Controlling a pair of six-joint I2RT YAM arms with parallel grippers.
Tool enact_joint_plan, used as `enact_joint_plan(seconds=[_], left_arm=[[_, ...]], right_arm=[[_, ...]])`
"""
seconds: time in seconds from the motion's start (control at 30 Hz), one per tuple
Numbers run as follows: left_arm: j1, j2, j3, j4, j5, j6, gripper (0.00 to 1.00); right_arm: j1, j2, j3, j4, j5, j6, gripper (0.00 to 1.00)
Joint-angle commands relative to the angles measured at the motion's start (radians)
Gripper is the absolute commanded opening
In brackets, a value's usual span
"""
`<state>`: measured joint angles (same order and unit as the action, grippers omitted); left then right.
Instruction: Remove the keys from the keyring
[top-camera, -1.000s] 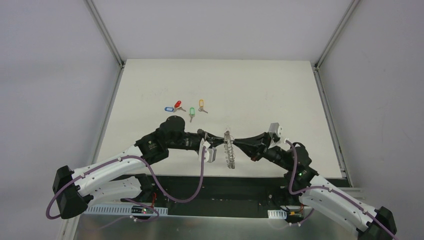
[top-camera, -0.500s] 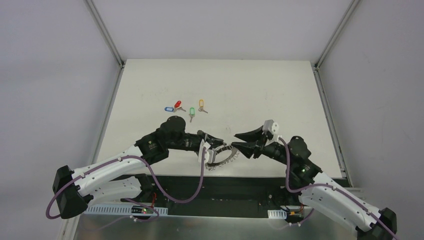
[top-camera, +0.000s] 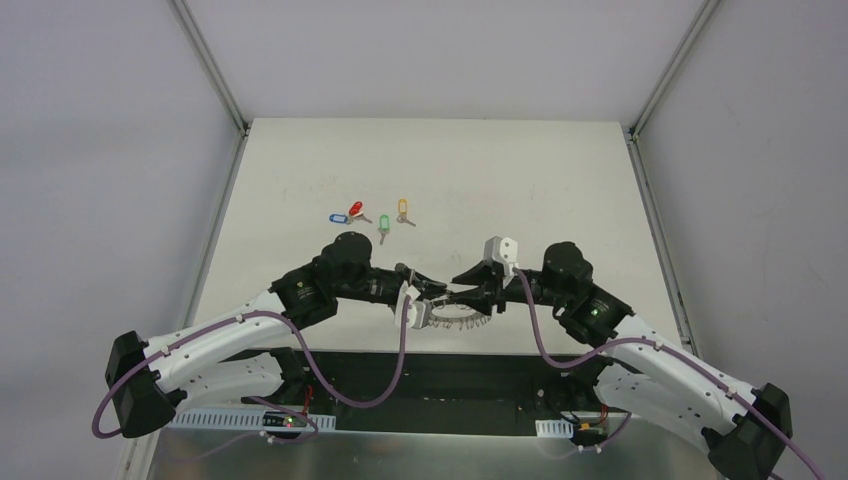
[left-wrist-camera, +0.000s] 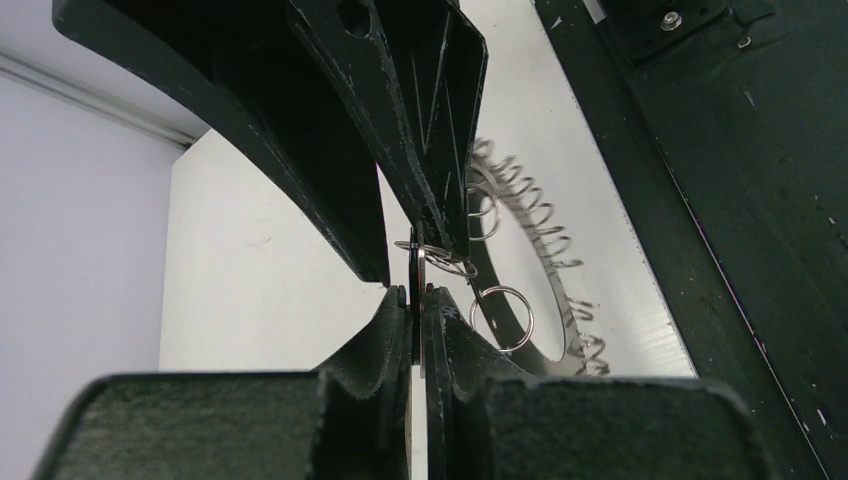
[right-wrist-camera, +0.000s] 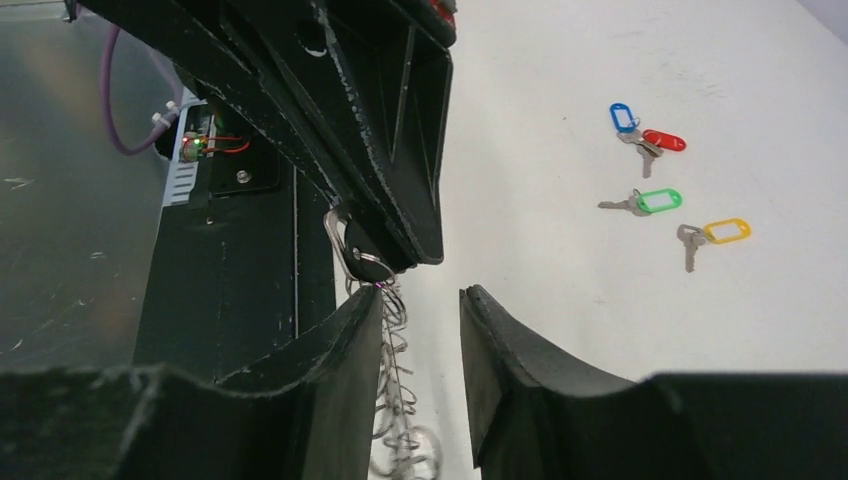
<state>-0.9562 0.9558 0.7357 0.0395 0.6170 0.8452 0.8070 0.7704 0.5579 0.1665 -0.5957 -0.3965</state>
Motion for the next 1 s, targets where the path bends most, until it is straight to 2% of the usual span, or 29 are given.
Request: enact_joint_plan(seconds=[0.0, 0.1, 0.13, 0.2, 0.3, 0.57, 0.8, 0.9, 0.97], left_arm=[[-0.007, -0.007, 0.023, 0.055, 0.056, -0.009, 0.00], [-0.006, -0.010, 0.023, 0.056, 0.056, -0.010, 0.00], [-0.006, -0.009, 0.022, 0.057, 0.055, -0.010, 0.00], [-0.007, -0.011, 0.022, 0.057, 0.053, -0.010, 0.00], [-0.007, -0.013, 0.020, 0.058, 0.046, -0.007, 0.00], [-0.006, -0.018, 0.012, 0.060, 0.004, 0.007, 0.00], [-0.005, -0.024, -0.001, 0.066, -0.064, 0.028, 0.00], [-0.006, 0.004, -0.001, 0.042, -0.076, 0.048, 0.00], [-0.006, 0.028, 0.000, 0.038, -0.082, 0.051, 0.00]], right_arm=[[0.003, 0.028, 0.074, -0.028, -0.107, -0.071, 0.40], [0.003, 0.050, 0.101, -0.048, -0.139, -0.080, 0.39], [0.004, 0.055, 0.106, -0.049, -0.150, -0.079, 0.35], [0.009, 0.061, 0.109, -0.041, -0.164, -0.069, 0.24], [0.011, 0.063, 0.108, -0.034, -0.171, -0.050, 0.00], [0.010, -0.042, 0.046, -0.059, -0.065, 0.026, 0.00], [0.010, -0.191, -0.047, -0.056, 0.146, 0.081, 0.00], [0.010, -0.250, -0.127, 0.125, 0.254, 0.187, 0.00], [0.010, -0.259, -0.202, 0.365, 0.346, 0.325, 0.00]])
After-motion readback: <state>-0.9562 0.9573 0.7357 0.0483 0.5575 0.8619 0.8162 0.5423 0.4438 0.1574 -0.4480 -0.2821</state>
